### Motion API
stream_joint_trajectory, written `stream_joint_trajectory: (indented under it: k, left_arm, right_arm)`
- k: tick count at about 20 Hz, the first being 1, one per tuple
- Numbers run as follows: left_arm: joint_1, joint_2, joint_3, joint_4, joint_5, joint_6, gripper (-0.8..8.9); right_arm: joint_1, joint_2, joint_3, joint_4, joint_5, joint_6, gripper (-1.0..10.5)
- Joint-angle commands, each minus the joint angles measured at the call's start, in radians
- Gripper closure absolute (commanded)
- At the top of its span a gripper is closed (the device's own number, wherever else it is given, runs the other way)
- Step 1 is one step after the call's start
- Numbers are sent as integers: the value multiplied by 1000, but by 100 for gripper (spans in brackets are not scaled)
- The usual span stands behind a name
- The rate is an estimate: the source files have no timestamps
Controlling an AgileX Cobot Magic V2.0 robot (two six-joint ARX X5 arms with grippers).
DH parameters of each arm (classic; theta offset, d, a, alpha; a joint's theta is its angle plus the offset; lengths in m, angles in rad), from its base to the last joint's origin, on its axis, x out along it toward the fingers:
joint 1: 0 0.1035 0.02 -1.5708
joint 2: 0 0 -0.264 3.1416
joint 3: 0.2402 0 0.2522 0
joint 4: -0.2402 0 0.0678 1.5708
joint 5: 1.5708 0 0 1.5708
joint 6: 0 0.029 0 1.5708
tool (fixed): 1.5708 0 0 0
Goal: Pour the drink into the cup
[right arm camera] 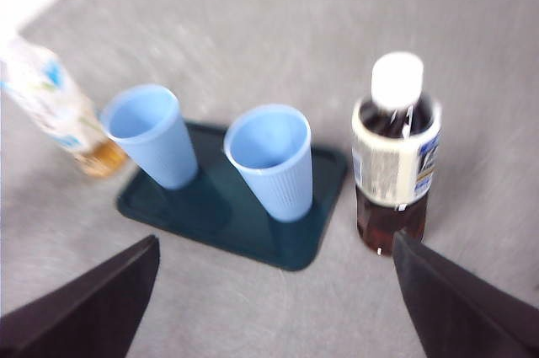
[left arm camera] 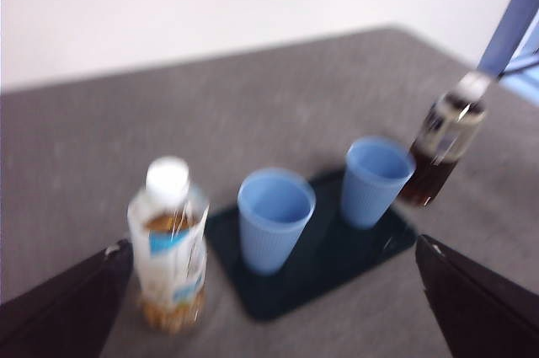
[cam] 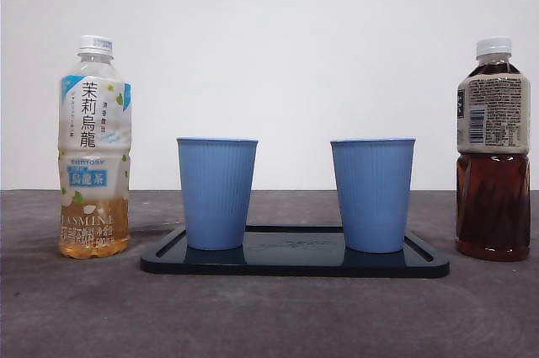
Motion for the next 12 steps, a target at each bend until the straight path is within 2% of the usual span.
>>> stream_joint_trajectory:
  k: [1, 6, 12]
  left_arm:
    - [-3, -1, -115, 93, -5, -79, 249]
    - [-3, -7, -425, 377, -27, -175, 249]
    - [-3, 8, -603, 675, -113, -206, 236]
  right_arm:
    - [5, -19, 62, -36, 6, -29, 504]
    - [5, -29, 150, -116, 27, -48, 504]
    - [5, -29, 175, -127, 33, -47, 504]
